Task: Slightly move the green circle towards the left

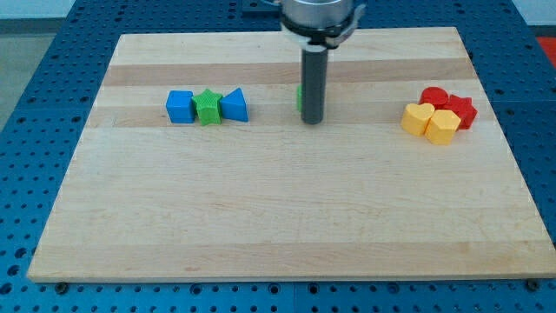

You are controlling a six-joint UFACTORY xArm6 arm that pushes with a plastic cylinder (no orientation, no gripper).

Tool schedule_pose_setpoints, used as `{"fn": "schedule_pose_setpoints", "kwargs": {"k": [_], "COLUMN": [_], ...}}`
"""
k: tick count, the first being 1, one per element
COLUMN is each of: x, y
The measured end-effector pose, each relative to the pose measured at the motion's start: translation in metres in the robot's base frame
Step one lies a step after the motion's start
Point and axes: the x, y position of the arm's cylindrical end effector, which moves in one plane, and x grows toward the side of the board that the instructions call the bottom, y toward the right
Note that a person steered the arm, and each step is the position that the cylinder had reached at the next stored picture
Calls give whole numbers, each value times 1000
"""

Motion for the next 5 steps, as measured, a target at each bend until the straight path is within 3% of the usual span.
{"fn": "schedule_pose_setpoints", "kwargs": {"k": [3, 5], "x": [-40, -8], "y": [19, 11]}}
